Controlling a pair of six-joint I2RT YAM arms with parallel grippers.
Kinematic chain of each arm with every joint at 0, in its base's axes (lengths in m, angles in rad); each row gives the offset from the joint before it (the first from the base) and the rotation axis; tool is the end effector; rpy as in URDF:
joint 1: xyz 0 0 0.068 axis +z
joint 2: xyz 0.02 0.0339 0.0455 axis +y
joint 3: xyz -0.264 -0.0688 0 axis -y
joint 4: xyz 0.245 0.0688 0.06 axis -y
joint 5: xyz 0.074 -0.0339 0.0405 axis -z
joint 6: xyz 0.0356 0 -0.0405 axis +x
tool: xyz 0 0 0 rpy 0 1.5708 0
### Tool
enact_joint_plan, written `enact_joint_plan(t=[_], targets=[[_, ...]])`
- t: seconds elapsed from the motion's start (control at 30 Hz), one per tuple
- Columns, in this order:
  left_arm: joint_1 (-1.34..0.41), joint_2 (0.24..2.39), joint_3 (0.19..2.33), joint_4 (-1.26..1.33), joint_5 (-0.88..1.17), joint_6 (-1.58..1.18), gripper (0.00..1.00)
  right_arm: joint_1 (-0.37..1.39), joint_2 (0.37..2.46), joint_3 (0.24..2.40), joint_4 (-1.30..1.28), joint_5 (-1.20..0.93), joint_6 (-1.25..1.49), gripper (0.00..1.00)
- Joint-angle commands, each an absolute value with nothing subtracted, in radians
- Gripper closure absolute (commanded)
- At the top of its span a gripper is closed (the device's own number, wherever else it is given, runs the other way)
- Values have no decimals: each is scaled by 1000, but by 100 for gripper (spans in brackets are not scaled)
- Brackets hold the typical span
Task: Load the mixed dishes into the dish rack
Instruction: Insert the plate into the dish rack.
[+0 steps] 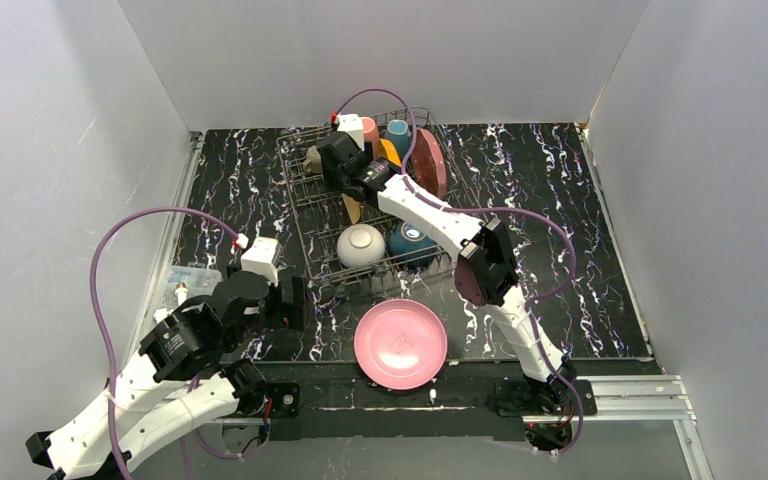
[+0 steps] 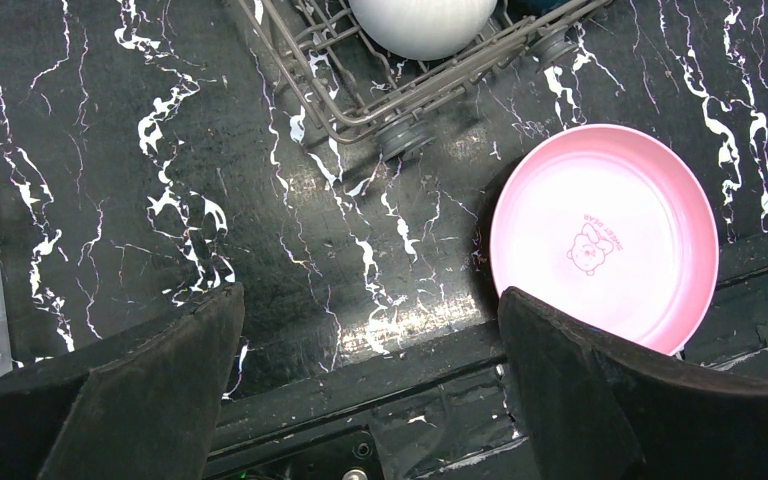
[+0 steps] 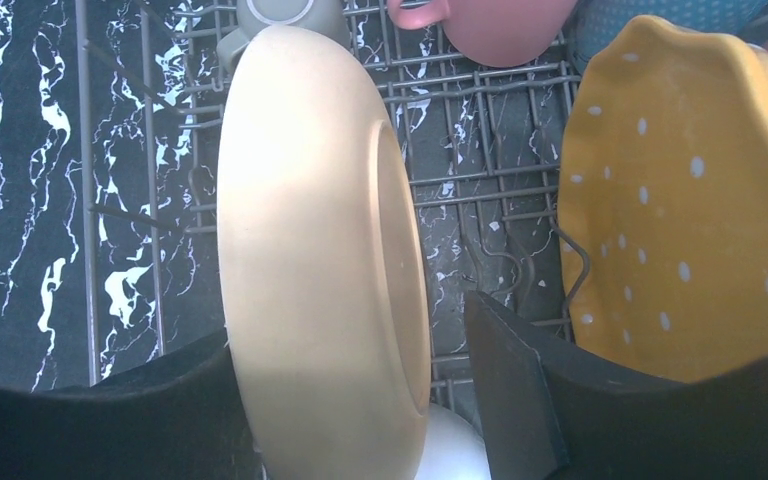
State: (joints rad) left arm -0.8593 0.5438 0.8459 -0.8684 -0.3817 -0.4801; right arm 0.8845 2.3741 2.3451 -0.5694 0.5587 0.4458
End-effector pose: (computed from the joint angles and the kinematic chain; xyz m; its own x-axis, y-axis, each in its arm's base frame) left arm 0.0756 -0.0674 0.3228 -0.5406 -0.0294 -0.8408 0.2796 0.9363 -0.2125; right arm 0.3585 0.4079 0.2910 -0.4853 -0.0154 -0.8742 -0.1875 0.9784 0.0868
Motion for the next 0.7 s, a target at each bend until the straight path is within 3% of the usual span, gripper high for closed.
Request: enact_joint_plan(t=[0.0,0.67], targets=[[-854,546,838,-878,-411,-483,2,882,2290,2348,-502,534,468,28],[-854,547,838,-877,-407,-483,2,893,2291,2350,-499,554,457,27]])
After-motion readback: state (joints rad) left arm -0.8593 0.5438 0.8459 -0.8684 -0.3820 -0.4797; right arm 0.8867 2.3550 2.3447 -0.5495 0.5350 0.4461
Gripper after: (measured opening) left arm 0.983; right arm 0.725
